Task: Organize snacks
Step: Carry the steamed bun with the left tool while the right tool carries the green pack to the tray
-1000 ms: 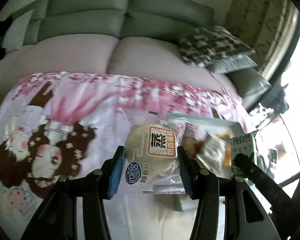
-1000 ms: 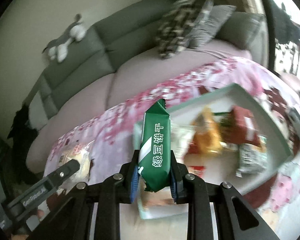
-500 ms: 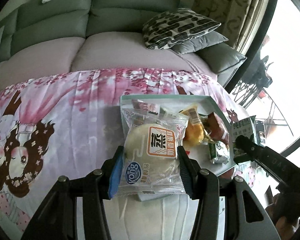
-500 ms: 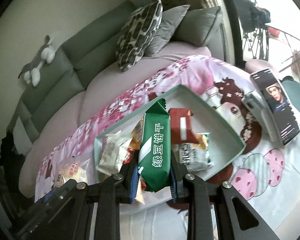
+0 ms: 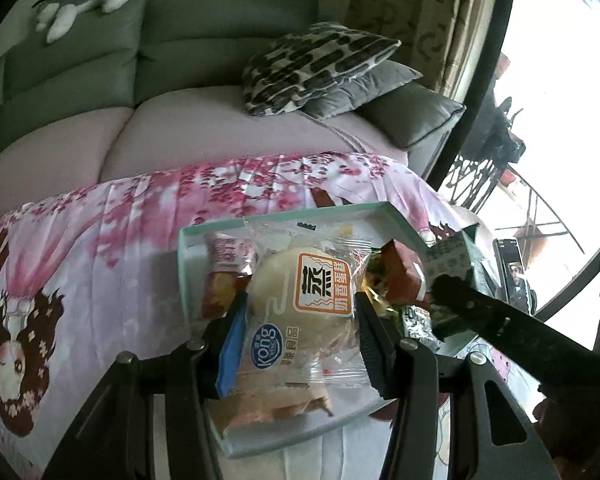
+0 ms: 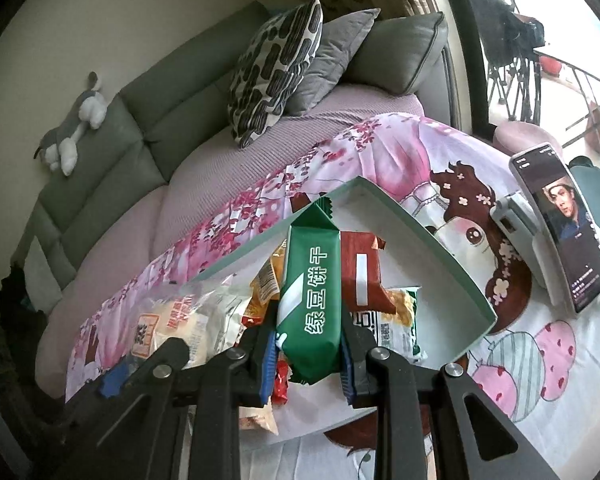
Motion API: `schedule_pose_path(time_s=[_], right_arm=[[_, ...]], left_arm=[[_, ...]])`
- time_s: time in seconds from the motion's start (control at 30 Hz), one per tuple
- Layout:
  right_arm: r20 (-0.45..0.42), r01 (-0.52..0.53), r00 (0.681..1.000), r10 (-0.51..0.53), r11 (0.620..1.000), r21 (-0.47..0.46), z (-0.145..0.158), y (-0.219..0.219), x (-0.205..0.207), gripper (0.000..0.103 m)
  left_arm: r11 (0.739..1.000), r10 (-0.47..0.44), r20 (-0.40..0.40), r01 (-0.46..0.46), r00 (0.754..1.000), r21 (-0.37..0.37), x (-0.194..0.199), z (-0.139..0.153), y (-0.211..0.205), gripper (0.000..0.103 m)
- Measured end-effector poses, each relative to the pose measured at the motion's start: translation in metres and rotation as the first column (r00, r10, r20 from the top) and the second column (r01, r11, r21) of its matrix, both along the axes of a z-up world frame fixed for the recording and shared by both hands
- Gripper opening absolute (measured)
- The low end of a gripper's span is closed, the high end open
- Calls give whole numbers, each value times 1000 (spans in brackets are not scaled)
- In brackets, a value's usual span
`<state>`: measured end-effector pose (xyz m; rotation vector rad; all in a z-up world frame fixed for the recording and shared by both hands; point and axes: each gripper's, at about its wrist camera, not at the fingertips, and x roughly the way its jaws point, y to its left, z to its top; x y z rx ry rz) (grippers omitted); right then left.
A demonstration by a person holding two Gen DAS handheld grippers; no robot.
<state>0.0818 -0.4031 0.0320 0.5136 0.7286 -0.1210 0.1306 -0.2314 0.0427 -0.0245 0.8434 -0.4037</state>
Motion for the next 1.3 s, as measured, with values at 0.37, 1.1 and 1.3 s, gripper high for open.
schedule_pose_path(time_s=[0.37, 1.1, 1.3], right_arm=[[-17, -22, 1000, 22, 1000, 5, -11, -9, 21, 28], [-65, -30, 997, 31, 999, 25, -28, -12, 22, 28], [-66, -31, 997, 34, 999, 37, -30, -12, 22, 28]], left_arm=[[997, -44, -11, 44, 999, 58, 10, -16, -28, 53], [994, -58, -28, 60, 998, 93, 10, -21, -35, 62], [995, -48, -29, 51, 998, 89, 11, -20, -31, 62]])
